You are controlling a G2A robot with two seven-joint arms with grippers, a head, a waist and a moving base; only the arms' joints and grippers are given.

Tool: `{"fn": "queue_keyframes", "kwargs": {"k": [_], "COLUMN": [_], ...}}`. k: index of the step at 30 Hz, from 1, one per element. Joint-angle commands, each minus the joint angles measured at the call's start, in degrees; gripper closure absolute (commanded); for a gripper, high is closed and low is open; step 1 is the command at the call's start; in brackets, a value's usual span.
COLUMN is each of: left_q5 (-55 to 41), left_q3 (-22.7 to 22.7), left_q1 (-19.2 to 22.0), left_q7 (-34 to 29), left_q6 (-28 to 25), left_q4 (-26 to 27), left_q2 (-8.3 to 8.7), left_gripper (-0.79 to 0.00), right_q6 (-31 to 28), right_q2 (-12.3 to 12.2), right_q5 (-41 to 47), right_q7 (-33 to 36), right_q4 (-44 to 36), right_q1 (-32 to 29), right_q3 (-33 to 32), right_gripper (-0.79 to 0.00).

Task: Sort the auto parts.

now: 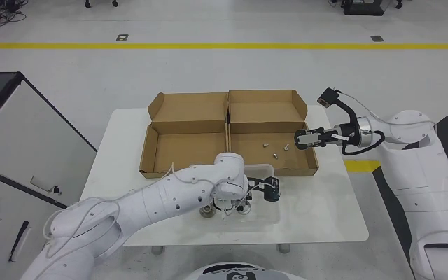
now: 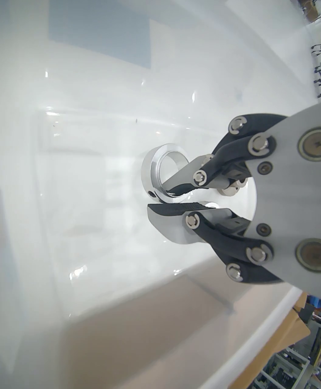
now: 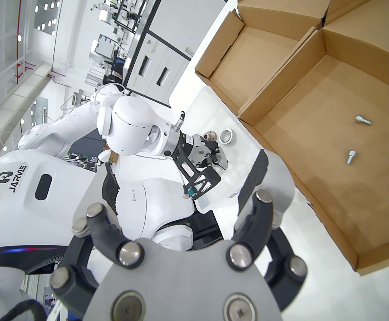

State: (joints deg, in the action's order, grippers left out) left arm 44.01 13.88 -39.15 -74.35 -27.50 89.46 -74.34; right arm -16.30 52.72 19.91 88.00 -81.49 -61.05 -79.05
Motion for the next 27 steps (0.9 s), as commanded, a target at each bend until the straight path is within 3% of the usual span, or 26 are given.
{"fn": "queue_keyframes", "kwargs": {"k": [1,7,14,20,27], "left_q5": [0.16,-0.08,-0.49,0.03,-0.99], "left_q3": [1.55,6.86,16.57,26.1,35.15], "left_q1": [-0.43,-2.64,-7.25,-12.95,-19.94], "left_q7": [0.24,-0.75,-0.3,3.19,9.08], "left_q6": [0.03,0.1,0.07,-1.07,-4.2], "left_q4": [1.8,7.75,14.87,18.72,21.48], "left_q2": [1.03,4.55,9.41,13.06,16.05], "left_gripper": [0.0,0.0,0.0,0.0,0.0], "right_q6": [0.0,0.0,0.0,0.0,0.0], "right_q2": [0.0,0.0,0.0,0.0,0.0], "right_q5": [0.0,0.0,0.0,0.0,0.0], "right_q7": [0.0,0.0,0.0,0.0,0.0], "right_q4": [0.0,0.0,0.0,0.0,0.0], "right_q1": [0.0,0.0,0.0,0.0,0.0], "right_q3": [0.0,0.0,0.0,0.0,0.0], "right_gripper": [-0.785,-0.785,-0.785,-0.785,-0.785]}}
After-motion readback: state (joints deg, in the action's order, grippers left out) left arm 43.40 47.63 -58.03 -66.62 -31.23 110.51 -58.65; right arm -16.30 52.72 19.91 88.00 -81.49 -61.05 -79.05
